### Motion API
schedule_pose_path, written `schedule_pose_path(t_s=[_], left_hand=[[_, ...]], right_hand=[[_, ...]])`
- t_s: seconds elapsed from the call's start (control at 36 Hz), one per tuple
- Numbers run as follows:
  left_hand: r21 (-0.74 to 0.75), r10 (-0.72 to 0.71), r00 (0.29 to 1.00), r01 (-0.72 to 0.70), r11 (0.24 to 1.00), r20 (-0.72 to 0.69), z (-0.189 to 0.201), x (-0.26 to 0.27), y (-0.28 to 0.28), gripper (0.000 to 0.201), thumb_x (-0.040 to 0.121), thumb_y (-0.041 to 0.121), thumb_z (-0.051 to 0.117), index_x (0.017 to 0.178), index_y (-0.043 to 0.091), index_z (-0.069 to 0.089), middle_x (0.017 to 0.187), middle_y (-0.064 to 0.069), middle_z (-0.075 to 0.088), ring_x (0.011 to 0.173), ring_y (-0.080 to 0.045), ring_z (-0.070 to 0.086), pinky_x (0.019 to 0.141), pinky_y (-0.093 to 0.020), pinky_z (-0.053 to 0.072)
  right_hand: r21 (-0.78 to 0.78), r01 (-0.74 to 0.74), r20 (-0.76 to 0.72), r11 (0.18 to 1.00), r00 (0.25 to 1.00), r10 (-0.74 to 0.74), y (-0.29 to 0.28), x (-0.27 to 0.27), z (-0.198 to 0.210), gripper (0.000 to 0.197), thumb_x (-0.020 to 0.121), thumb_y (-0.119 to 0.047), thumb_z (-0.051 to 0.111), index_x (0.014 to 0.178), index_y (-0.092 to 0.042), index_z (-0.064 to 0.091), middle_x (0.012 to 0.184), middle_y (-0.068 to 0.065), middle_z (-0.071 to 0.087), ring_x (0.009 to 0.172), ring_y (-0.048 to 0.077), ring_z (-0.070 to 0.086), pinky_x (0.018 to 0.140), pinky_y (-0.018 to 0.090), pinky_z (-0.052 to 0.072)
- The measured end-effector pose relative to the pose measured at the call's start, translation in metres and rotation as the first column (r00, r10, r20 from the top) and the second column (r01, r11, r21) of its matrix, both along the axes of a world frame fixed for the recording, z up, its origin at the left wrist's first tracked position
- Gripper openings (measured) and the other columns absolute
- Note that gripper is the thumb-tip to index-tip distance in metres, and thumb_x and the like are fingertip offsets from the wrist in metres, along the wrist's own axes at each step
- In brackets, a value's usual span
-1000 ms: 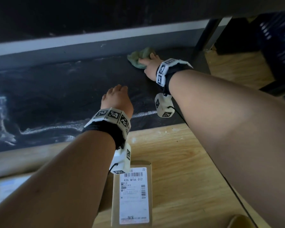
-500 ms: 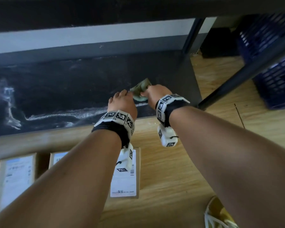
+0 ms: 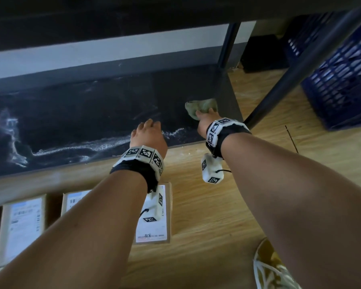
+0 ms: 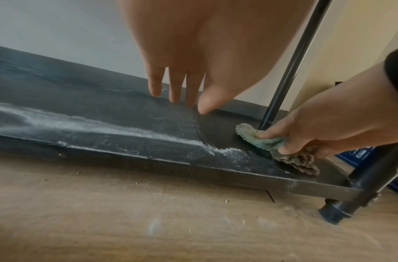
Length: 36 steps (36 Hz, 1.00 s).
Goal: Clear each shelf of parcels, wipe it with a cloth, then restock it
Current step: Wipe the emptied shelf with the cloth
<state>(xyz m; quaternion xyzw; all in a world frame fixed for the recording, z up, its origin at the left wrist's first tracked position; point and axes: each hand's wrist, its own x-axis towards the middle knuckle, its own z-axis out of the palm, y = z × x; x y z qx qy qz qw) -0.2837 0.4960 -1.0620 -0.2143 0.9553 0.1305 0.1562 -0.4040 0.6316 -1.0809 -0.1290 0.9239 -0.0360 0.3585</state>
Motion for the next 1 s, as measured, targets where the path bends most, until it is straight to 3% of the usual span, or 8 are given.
schedule_pose_path(t_s=[0.11,0.19,0.33,0.44,0.56,0.67,0.78,1.0], left_hand=[[-0.019,0.002,1.0,-0.002,1.0,-0.002,0.004,-0.005,-0.005,0.057,0.092,0.016,0.051,0.145,0.017,0.032,0.155,-0.004,0.023,0.142,-0.026,0.023,0.115,-0.041,0.022],[-0.016,0.013,1.0,-0.013,1.0,-0.007,0.008,-0.005,-0.006,0.058,0.089,0.01,0.048,0.145,0.016,0.033,0.155,-0.005,0.025,0.14,-0.026,0.025,0.115,-0.041,0.024],[-0.03,0.009,1.0,-0.01,0.999,-0.018,0.003,0.002,-0.003,0.052,0.092,0.013,0.047,0.143,0.015,0.037,0.152,-0.004,0.029,0.138,-0.026,0.028,0.112,-0.041,0.025],[-0.037,0.007,1.0,-0.007,0.999,-0.01,-0.002,0.007,-0.001,0.051,0.093,0.016,0.047,0.142,0.015,0.037,0.152,-0.004,0.031,0.138,-0.026,0.03,0.112,-0.042,0.028],[-0.024,0.005,1.0,-0.005,1.0,-0.006,-0.003,0.009,-0.002,0.054,0.089,0.008,0.044,0.142,0.014,0.038,0.151,-0.004,0.031,0.136,-0.027,0.031,0.111,-0.043,0.029],[-0.013,0.019,1.0,-0.018,1.0,0.012,-0.004,0.01,-0.007,0.055,0.09,0.008,0.043,0.144,0.015,0.035,0.154,-0.005,0.027,0.139,-0.027,0.027,0.114,-0.042,0.026],[-0.008,0.042,0.999,-0.042,0.999,0.025,-0.004,0.01,-0.015,0.056,0.089,0.007,0.042,0.144,0.015,0.034,0.155,-0.005,0.025,0.14,-0.027,0.026,0.114,-0.043,0.026],[-0.025,0.091,0.996,-0.09,0.996,0.019,0.001,0.023,-0.028,0.056,0.087,0.004,0.042,0.142,0.015,0.038,0.151,-0.005,0.031,0.136,-0.027,0.031,0.112,-0.042,0.03]], right_hand=[[-0.073,-0.037,-0.125,0.997,0.992,0.028,-0.004,0.014,0.002,0.044,0.097,-0.016,0.045,0.14,-0.016,0.048,0.142,0.013,0.047,0.13,0.031,0.045,0.102,0.038,0.039],[-0.016,-0.102,-0.112,0.995,0.989,0.1,-0.014,0.03,0.004,0.034,0.096,-0.007,0.044,0.125,-0.01,0.062,0.124,0.015,0.059,0.109,0.032,0.058,0.088,0.038,0.052],[-0.03,-0.166,-0.21,0.986,0.965,0.156,-0.017,0.041,0.007,0.033,0.087,-0.003,0.049,0.117,-0.009,0.062,0.118,0.017,0.057,0.104,0.035,0.058,0.084,0.042,0.054],[-0.106,-0.007,-0.283,0.994,0.959,-0.023,-0.002,0.027,0.012,0.041,0.088,-0.005,0.052,0.126,-0.017,0.056,0.128,0.013,0.047,0.112,0.033,0.054,0.089,0.042,0.05],[-0.057,0.169,-0.322,0.984,0.93,-0.178,0.026,0.02,0.003,0.039,0.092,-0.009,0.047,0.131,-0.016,0.05,0.134,0.016,0.041,0.121,0.035,0.046,0.087,0.039,0.044],[-0.004,0.16,-0.298,0.987,0.942,-0.154,0.026,0.025,-0.006,0.038,0.097,-0.017,0.044,0.132,-0.005,0.05,0.14,0.022,0.04,0.127,0.039,0.041,0.099,0.044,0.041],[0.003,0.19,-0.256,0.982,0.949,-0.183,-0.001,0.032,-0.004,0.028,0.095,-0.012,0.051,0.118,0.003,0.055,0.132,0.02,0.041,0.118,0.035,0.047,0.092,0.041,0.046],[-0.09,0.032,-0.215,0.995,0.975,-0.051,-0.052,0.063,-0.014,0.039,0.092,-0.01,0.052,0.13,0.0,0.053,0.134,0.015,0.037,0.119,0.033,0.046,0.095,0.04,0.048]])
